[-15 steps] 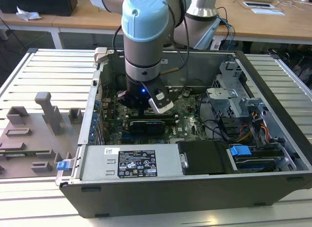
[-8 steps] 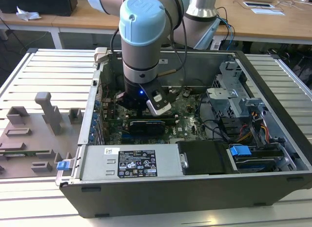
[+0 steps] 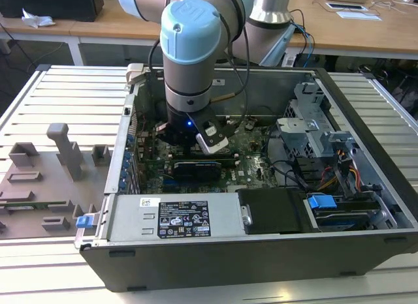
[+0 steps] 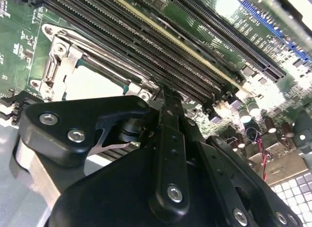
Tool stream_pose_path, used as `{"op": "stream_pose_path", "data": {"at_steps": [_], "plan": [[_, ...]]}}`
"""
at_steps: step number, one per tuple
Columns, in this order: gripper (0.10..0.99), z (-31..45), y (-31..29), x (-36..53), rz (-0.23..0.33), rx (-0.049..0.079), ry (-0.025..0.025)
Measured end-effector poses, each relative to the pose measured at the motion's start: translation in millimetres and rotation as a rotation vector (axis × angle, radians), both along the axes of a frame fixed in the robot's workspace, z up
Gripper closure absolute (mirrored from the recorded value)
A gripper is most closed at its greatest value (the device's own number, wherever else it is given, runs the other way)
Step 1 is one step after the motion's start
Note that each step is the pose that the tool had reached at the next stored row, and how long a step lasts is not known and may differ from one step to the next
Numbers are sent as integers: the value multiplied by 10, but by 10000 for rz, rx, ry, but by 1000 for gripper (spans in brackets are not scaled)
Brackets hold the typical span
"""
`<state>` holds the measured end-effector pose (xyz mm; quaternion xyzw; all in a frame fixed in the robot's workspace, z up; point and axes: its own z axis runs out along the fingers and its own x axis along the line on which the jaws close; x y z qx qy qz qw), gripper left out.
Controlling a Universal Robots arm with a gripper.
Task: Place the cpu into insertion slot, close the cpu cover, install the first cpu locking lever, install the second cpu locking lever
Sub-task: 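Install the second cpu locking lever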
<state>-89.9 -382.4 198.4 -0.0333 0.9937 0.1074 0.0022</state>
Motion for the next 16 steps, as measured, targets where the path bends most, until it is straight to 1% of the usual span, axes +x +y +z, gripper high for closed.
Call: {"op": "stream_pose_path", "data": {"at_steps": [2, 3, 6, 7, 8, 10, 13, 14, 16], "plan": [[980, 6, -5, -1, 5, 29, -13], [980, 32, -3, 0, 8, 40, -22], [980, 82, -2, 3, 9, 33, -20], [980, 85, 8, 15, 11, 31, -22], [980, 86, 34, 44, 8, 4, -18], [980, 87, 84, 138, 7, -24, 26], [980, 83, 126, 256, 9, -25, 109], [980, 79, 147, 319, 8, -24, 159], [980, 75, 170, 401, 8, -25, 227]]}}
